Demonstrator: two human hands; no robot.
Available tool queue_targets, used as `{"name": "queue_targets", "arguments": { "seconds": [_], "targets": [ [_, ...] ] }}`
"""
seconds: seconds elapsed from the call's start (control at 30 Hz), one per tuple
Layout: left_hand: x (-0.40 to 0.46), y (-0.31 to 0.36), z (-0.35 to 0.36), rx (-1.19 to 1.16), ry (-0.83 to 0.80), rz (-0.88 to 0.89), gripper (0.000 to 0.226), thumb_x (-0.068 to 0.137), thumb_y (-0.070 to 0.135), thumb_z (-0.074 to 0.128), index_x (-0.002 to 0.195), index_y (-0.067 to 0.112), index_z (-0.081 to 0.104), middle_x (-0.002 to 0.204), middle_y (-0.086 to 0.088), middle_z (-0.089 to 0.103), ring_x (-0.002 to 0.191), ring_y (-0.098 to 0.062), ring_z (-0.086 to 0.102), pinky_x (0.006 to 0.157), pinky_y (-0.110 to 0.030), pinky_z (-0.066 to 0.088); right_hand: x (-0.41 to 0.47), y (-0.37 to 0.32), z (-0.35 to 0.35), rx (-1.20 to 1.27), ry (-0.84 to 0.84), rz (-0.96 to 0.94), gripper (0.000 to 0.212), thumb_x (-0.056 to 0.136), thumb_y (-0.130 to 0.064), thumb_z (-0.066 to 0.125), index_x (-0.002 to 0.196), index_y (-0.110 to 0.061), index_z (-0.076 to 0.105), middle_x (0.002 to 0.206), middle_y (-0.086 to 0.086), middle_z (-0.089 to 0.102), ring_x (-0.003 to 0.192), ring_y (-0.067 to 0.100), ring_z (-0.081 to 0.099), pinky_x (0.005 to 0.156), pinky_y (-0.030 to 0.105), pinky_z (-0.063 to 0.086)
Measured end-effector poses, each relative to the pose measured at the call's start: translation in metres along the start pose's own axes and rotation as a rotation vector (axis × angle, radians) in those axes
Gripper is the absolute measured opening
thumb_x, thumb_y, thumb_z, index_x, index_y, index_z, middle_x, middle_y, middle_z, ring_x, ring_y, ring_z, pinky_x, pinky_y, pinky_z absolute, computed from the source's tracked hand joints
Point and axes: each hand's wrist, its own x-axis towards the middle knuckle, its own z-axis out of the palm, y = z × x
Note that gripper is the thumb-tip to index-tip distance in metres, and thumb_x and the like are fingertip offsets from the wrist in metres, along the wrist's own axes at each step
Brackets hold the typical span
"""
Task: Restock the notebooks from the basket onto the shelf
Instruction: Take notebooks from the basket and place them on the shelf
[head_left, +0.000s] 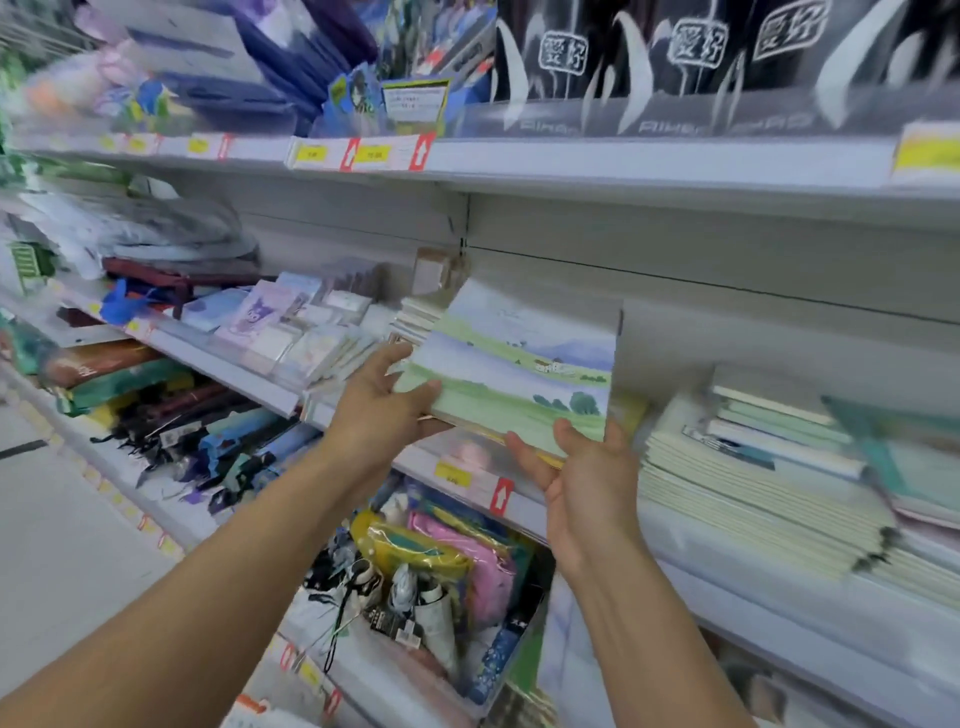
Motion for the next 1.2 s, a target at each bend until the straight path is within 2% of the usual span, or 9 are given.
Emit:
{"name": "queue_targets", "arguments": {
  "seconds": [0.13,0.3,0.37,0.43,0.53,0.63,0.7,0.9,1.2],
  "targets": [
    [0.029,-0.023,0.038,0.067,0.062,-0.065,0.025,0.094,-0.002,0.058,0.119,-0.004,0.056,0.103,-0.019,0.067,0.081,-0.024,0.069,0.061,-0.025,0.060,0.018,-0.005,-0.007,0.070,0.154,-0.030,0.065,0.102,0.002,0.042,0.153,-0.036,0.027,0.157,-0.005,0.026,0.081,0.028,0.076,0.062,0.023,0.060],
    [0.067,-0.047,0.049,0.115,-0.139,-0.275,0.057,0.082,-0.007,0.070,0.133,-0.006,0.044,0.111,-0.019,0.068,0.098,-0.027,0.069,0.083,-0.031,0.058,0.051,-0.004,-0.016,0.177,0.275,0.078,0.044,0.101,0.006,0.039,0.141,-0.013,0.040,0.146,0.005,0.040,0.095,0.034,0.067,0.049,0.023,0.057],
    [0.076,-0.052,0.045,0.191,-0.325,-0.346,0.063,0.075,-0.013,0.073,0.131,-0.005,0.048,0.114,-0.017,0.070,0.107,-0.029,0.067,0.089,-0.029,0.055,0.061,-0.004,-0.022,0.077,0.281,0.110,0.035,0.097,0.009,0.043,0.129,-0.003,0.047,0.125,0.012,0.054,0.108,0.040,0.063,0.060,0.032,0.062],
    [0.083,-0.059,0.047,0.370,-0.339,-0.328,0.057,0.069,-0.019,0.074,0.122,-0.006,0.058,0.107,-0.015,0.073,0.108,-0.031,0.066,0.086,-0.028,0.056,0.069,0.001,-0.028,-0.122,0.245,0.082,0.030,0.090,0.013,0.050,0.118,0.002,0.051,0.102,0.011,0.056,0.110,0.038,0.063,0.076,0.037,0.062],
    [0.095,-0.067,0.055,0.825,-0.126,-0.187,0.067,0.060,-0.005,0.087,0.121,0.002,0.059,0.109,-0.012,0.067,0.098,-0.024,0.062,0.081,-0.027,0.050,0.078,0.004,-0.035,-0.355,0.159,0.033,0.050,0.083,0.020,0.057,0.130,0.007,0.045,0.114,0.013,0.058,0.101,0.024,0.057,0.093,0.041,0.056],
    [0.107,-0.070,0.054,1.198,-0.113,-0.074,0.071,0.054,0.027,0.095,0.116,0.008,0.066,0.113,-0.007,0.066,0.098,-0.019,0.060,0.080,-0.023,0.047,0.086,0.005,-0.039,-0.873,0.235,0.028,0.075,0.081,0.007,0.070,0.141,0.013,0.024,0.136,0.023,0.050,0.120,0.031,0.054,0.103,0.040,0.048],
    [0.110,-0.072,0.054,1.224,-0.111,-0.053,0.066,0.051,0.037,0.095,0.106,0.010,0.070,0.106,-0.005,0.070,0.095,-0.018,0.062,0.080,-0.026,0.050,0.088,0.003,-0.043,-1.117,0.270,-0.044,0.085,0.087,0.002,0.064,0.147,0.017,0.005,0.140,0.029,0.045,0.126,0.035,0.051,0.101,0.034,0.046],
    [0.120,-0.079,0.056,1.182,-0.137,-0.051,0.076,0.043,0.043,0.096,0.106,0.012,0.069,0.103,-0.002,0.069,0.094,-0.018,0.061,0.075,-0.025,0.047,0.089,-0.001,-0.045,-1.542,0.195,-0.111,0.071,0.091,-0.007,0.066,0.145,0.014,0.024,0.134,0.021,0.055,0.120,0.029,0.057,0.090,0.029,0.047],
    [0.126,-0.100,0.058,1.196,0.009,0.024,0.089,0.038,0.061,0.090,0.111,0.016,0.062,0.100,0.003,0.063,0.090,-0.016,0.053,0.077,-0.027,0.045,0.080,-0.006,-0.045,-1.581,0.249,-0.138,0.066,0.088,0.007,0.054,0.146,0.007,0.024,0.134,0.017,0.053,0.120,0.032,0.056,0.090,0.034,0.048]
  ]
}}
